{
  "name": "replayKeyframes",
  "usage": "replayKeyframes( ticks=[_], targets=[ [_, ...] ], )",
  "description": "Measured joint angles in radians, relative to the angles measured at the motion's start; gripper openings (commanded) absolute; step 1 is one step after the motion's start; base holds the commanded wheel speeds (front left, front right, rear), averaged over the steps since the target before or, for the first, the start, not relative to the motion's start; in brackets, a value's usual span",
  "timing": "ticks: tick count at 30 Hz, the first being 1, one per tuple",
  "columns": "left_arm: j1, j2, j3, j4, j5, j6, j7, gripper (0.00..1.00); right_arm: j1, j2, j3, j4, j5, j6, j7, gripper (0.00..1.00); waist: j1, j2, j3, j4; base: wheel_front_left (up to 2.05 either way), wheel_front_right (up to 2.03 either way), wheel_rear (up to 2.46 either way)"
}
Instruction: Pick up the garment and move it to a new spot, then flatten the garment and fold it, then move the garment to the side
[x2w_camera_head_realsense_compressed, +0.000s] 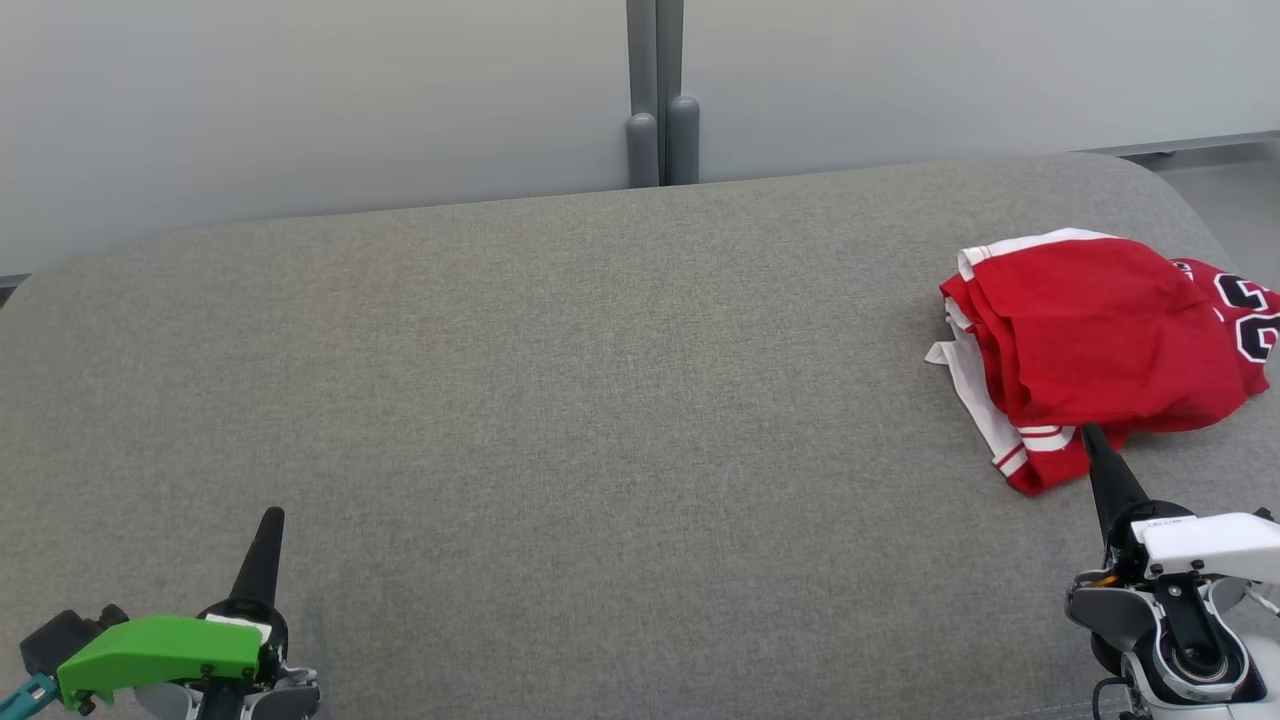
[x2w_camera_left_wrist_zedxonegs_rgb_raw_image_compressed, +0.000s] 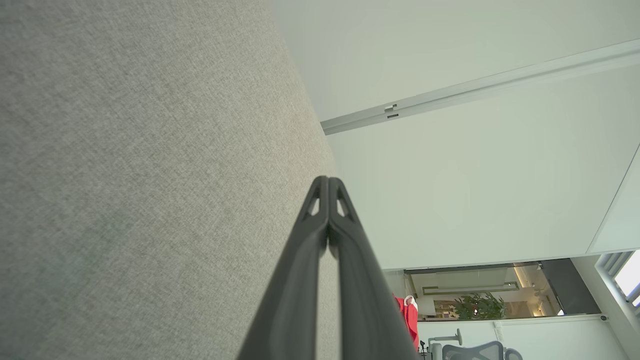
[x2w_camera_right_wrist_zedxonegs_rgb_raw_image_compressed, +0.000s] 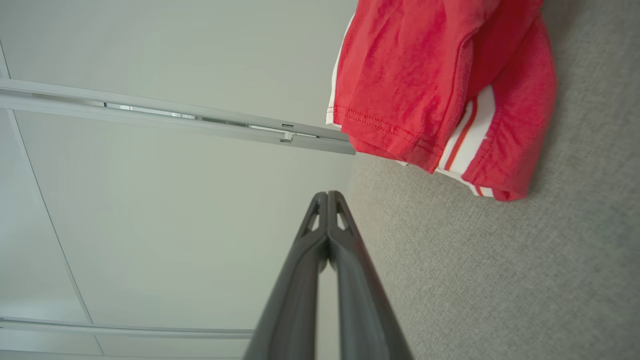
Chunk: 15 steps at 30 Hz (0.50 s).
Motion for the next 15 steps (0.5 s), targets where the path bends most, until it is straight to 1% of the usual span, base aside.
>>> replayKeyframes(
  ticks=[15],
  targets=[
    [-0.03,-0.023,0.055,-0.005,-0.166,-0.029,0.049,0.0,-0.02,0.049,-0.066,0.002,0.156,0.035,0.048,0.0,0.0,0.0,0.003,-0.011,0.0,0.0,0.0]
  ],
)
